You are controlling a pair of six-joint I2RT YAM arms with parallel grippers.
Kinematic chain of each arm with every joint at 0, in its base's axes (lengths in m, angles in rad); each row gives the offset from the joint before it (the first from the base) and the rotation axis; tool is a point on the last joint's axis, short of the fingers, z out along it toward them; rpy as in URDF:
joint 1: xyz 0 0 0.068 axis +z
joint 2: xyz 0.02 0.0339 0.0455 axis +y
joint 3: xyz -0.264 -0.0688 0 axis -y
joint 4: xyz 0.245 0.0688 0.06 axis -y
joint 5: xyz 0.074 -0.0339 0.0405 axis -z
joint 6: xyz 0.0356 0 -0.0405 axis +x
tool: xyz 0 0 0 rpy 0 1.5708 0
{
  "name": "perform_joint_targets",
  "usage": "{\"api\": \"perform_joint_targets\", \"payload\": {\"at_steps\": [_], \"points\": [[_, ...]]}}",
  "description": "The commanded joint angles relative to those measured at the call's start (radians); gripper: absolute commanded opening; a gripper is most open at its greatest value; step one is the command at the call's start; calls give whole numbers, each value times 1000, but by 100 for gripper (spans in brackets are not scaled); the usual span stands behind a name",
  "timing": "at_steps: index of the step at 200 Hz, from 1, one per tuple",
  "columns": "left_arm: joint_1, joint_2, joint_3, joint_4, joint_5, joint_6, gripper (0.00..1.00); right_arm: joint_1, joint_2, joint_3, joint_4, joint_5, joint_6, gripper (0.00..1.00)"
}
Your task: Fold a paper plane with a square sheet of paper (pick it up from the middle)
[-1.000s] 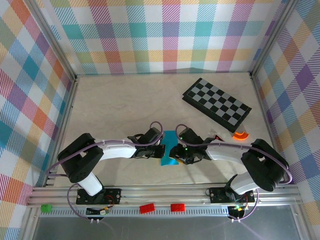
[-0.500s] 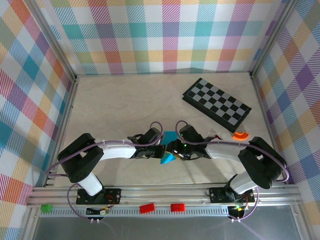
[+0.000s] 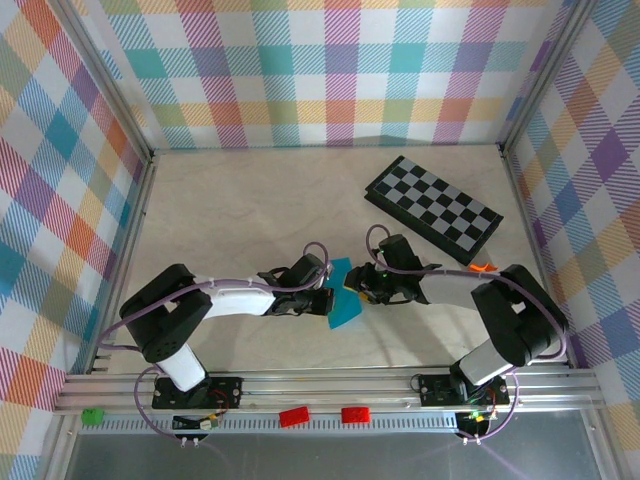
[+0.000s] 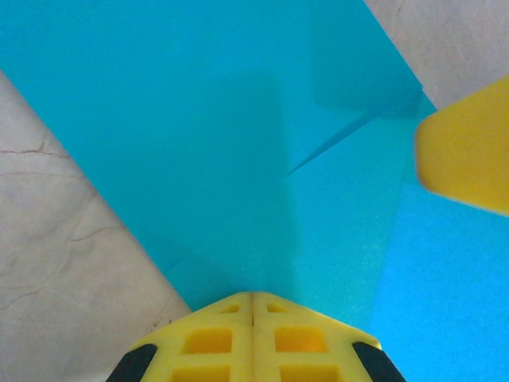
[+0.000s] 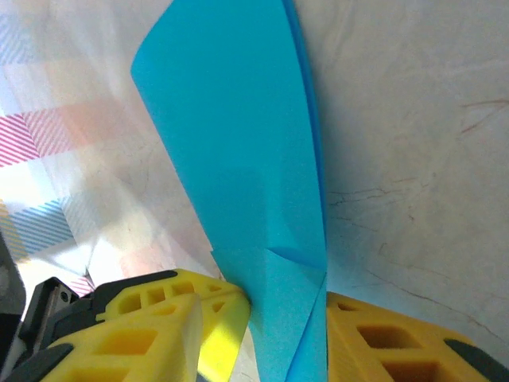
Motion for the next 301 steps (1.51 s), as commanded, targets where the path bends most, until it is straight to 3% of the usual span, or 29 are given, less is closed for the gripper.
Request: {"api": "perform_joint_targets", "payload": {"at_steps": [1, 69, 125, 158, 218, 267, 301], "points": [[4, 26, -2, -42, 2, 1, 0, -14, 13, -11, 33, -62, -53, 35], [4, 3, -17, -46, -5, -41, 1, -95, 46, -33, 54, -134, -130, 18], [5, -3, -13, -62, 2, -63, 1, -97, 86, -34, 103, -186, -151, 18], [6, -16, 2, -100, -2, -53, 1, -100, 83, -52, 119, -182, -161, 12], [6, -88, 33, -142, 21, -42, 10, -103, 7, -61, 95, -198, -180, 8], [10, -228, 27, -176, -3, -38, 19, -100, -161, -8, -140, -47, -254, 7], [68, -308, 36, -248, -38, 28, 21, -50, -269, 79, -361, 162, -326, 7]]}}
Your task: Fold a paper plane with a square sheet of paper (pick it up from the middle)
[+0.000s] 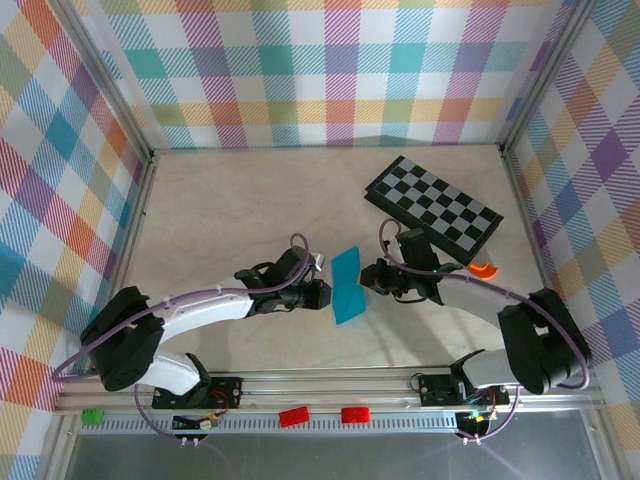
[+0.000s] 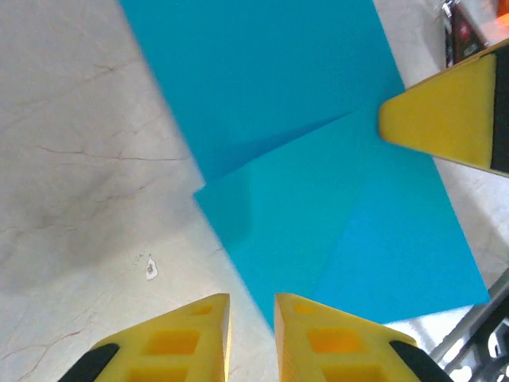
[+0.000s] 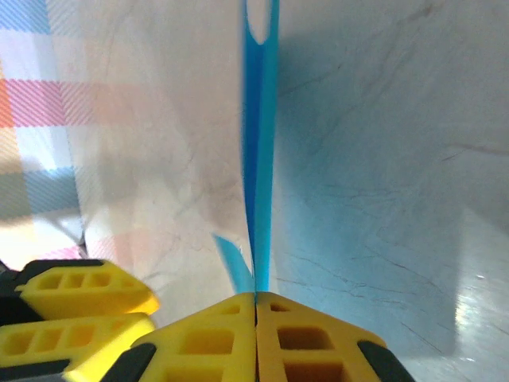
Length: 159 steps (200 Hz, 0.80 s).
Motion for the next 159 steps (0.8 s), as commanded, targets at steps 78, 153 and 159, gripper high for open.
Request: {"api": "perform_joint_targets", "payload": {"at_steps": [78, 153, 159], "points": [[247, -202, -8, -65, -102, 45, 26, 226, -70, 410, -641, 693, -264, 8], [399, -281, -100, -30, -105, -30, 35, 390, 166, 713, -1025, 1213, -277, 7], [411, -281, -103, -30, -104, -35, 35, 398, 185, 728, -1048, 1240, -274, 7]]}}
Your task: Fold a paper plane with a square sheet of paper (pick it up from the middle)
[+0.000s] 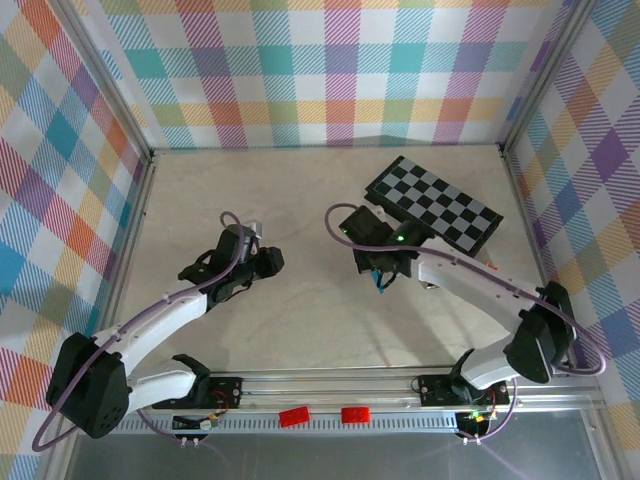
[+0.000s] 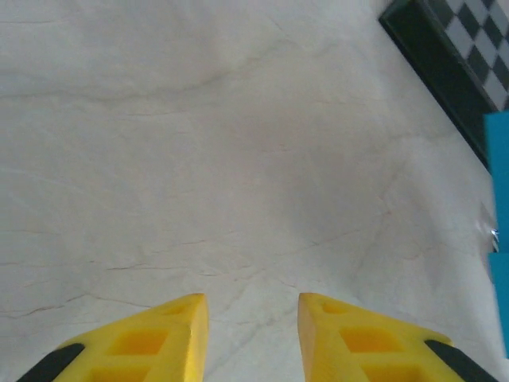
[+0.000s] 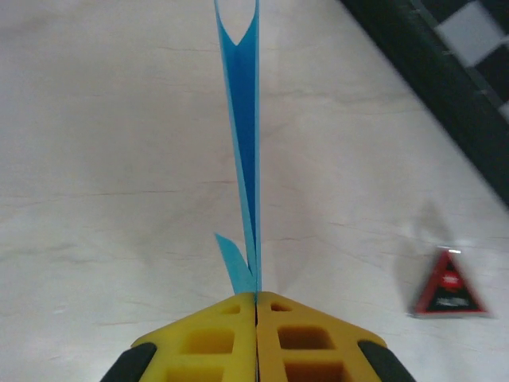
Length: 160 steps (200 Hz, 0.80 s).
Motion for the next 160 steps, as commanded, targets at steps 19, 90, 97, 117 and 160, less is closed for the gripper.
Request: {"api": "perform_joint_targets", "payload": {"at_steps": [19, 90, 97, 117, 160], "points": [[86, -28, -28, 23, 4, -50, 35, 58, 124, 106, -226, 299, 0, 7], [176, -178, -41, -133, -74, -64, 36, 173, 425, 258, -249, 277, 46, 10], [177, -200, -45, -142, -82, -65, 36, 183, 455, 275, -244, 257, 49, 10], [179, -265, -55, -184, -117, -71, 39, 193, 501, 291, -177, 163, 48, 11], [184, -378, -87, -245, -186, -76, 47, 195, 547, 336, -63, -2, 54, 12]]}}
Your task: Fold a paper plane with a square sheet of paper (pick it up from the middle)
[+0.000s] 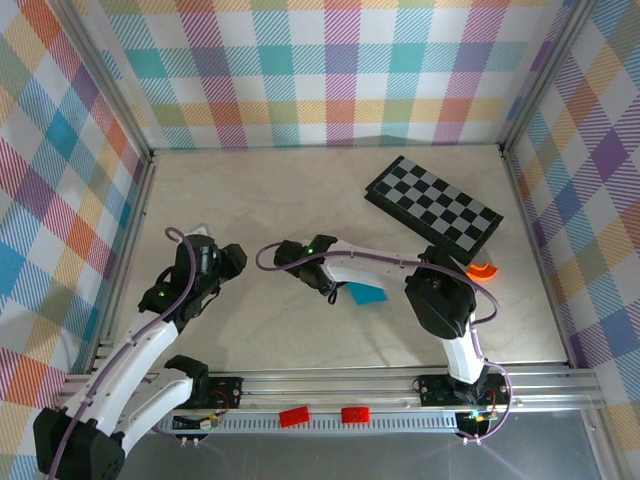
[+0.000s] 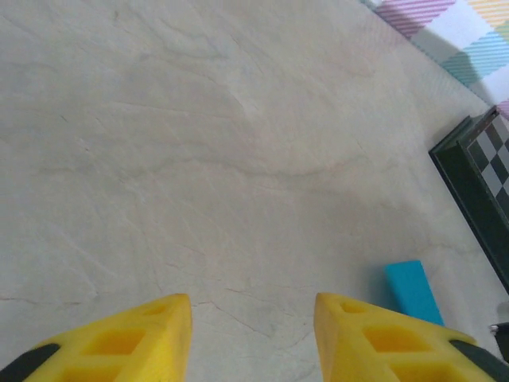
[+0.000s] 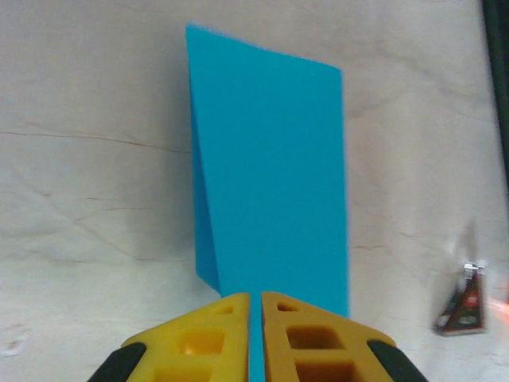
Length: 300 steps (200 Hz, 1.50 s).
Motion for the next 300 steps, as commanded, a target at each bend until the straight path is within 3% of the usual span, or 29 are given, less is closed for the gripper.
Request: {"api": "perform_joint_targets", "payload": {"at_steps": [1, 60, 117, 135, 149, 184, 238, 276, 300], "points": [[15, -46, -34, -60, -54, -8, 47, 3, 20, 59, 66, -110, 20, 12], [17, -4, -19, -25, 11, -8, 47, -31, -17, 32, 187, -270, 53, 15], [15, 226, -2, 174, 364, -8, 47, -408, -377, -568, 657, -746, 202, 18], [15, 273, -5, 242, 428, -32, 47, -500, -407, -654, 723, -868, 194, 17], [15, 298, -8, 282, 459, -47, 48, -528, -404, -675, 725, -894, 199, 17], [15, 349, -10, 326, 509, -73, 50, -538, -312, -676, 726, -929, 267, 15], [14, 404, -12, 354, 552, -86, 51, -507, -241, -763, 907, -973, 589, 13], [10, 468, 2, 378, 604, -93, 51, -383, -199, -805, 1076, -917, 942, 12], [-5, 525, 9, 405, 653, -99, 43, -293, -216, -795, 1135, -827, 1064, 12]]}}
